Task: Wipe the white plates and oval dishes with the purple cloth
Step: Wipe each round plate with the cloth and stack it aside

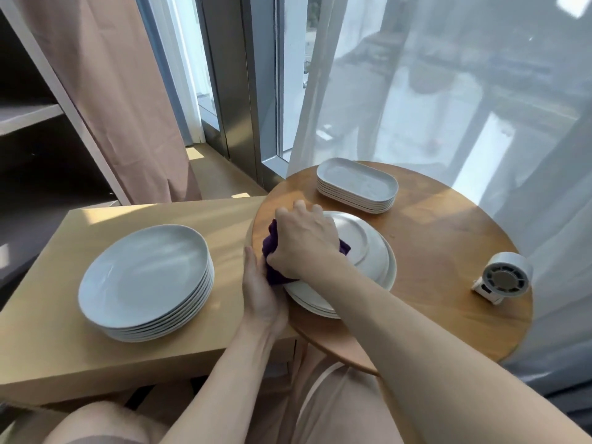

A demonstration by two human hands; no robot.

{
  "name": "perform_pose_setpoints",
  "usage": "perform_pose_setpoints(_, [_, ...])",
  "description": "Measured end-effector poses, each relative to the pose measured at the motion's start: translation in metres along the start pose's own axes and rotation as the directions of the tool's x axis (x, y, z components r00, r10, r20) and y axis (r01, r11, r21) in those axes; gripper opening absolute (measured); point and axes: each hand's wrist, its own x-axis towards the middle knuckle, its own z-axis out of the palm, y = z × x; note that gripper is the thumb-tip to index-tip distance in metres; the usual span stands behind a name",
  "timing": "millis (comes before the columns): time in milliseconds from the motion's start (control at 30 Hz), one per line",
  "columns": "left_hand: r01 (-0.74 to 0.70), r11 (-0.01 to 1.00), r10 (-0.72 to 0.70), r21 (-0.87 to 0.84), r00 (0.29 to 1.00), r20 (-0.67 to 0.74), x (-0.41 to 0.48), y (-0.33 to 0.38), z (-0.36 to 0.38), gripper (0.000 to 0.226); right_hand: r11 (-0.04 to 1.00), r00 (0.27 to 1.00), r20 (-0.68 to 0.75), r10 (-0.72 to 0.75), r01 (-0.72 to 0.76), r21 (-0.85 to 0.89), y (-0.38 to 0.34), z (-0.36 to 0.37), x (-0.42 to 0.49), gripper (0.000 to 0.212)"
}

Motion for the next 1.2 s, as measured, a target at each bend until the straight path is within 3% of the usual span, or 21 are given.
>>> perform_pose_setpoints(100, [-0.039,0.999,0.039,0.005,0.999,0.017,-0.004,0.0,0.004,0.061,0.996,0.998,-0.001,0.058,-0.058,0.074,0.01,0.002,0.016,0.052])
perform_pose_setpoints(200, [-0.088,0.988,0.075,0.126,0.992,0.105,-0.006,-0.001,0.006,0.039,0.984,0.994,-0.011,0.113,-0.11,0.142,0.024,0.001,0.026,0.056])
perform_pose_setpoints(333, [-0.127,0.946,0.107,0.298,0.991,0.082,-0.006,-0.007,0.008,0.052,0.957,0.978,0.027,0.206,-0.207,0.205,0.039,-0.004,0.04,0.054])
perform_pose_setpoints(467, [-0.071,0.963,0.062,0.259,0.997,0.041,-0.005,-0.009,0.011,0.056,0.898,0.941,0.117,0.319,-0.339,0.282,0.056,-0.014,0.054,0.052])
perform_pose_setpoints(533, [-0.07,0.966,0.072,0.247,0.997,0.003,-0.005,-0.01,0.012,0.052,0.831,0.91,0.2,0.363,-0.413,0.372,0.063,-0.023,0.062,0.042])
perform_pose_setpoints(633, [-0.098,0.95,0.113,0.298,0.993,-0.032,-0.006,-0.012,0.019,0.052,0.732,0.893,0.233,0.386,-0.45,0.511,0.081,-0.031,0.072,0.011])
perform_pose_setpoints(767, [-0.119,0.942,0.169,0.315,0.976,-0.138,-0.008,-0.018,0.032,0.074,0.629,0.872,0.214,0.441,-0.47,0.619,0.118,-0.032,0.063,0.011])
perform_pose_setpoints(800, [-0.121,0.941,0.176,0.317,0.973,-0.152,-0.009,-0.019,0.033,0.078,0.601,0.858,0.214,0.466,-0.485,0.635,0.127,-0.031,0.056,0.02])
perform_pose_setpoints(867, [-0.126,0.938,0.184,0.324,0.971,-0.154,-0.009,-0.02,0.033,0.085,0.584,0.847,0.19,0.497,-0.488,0.649,0.145,-0.027,0.038,0.031])
perform_pose_setpoints(1000, [-0.139,0.926,0.196,0.352,0.972,-0.133,-0.007,-0.021,0.03,0.1,0.53,0.811,0.075,0.58,-0.446,0.721,0.163,-0.018,-0.017,0.029])
perform_pose_setpoints(1200, [-0.128,0.919,0.188,0.372,0.973,-0.131,0.0,-0.02,0.027,0.108,0.578,0.806,-0.128,0.577,-0.293,0.762,0.136,0.006,-0.09,0.045])
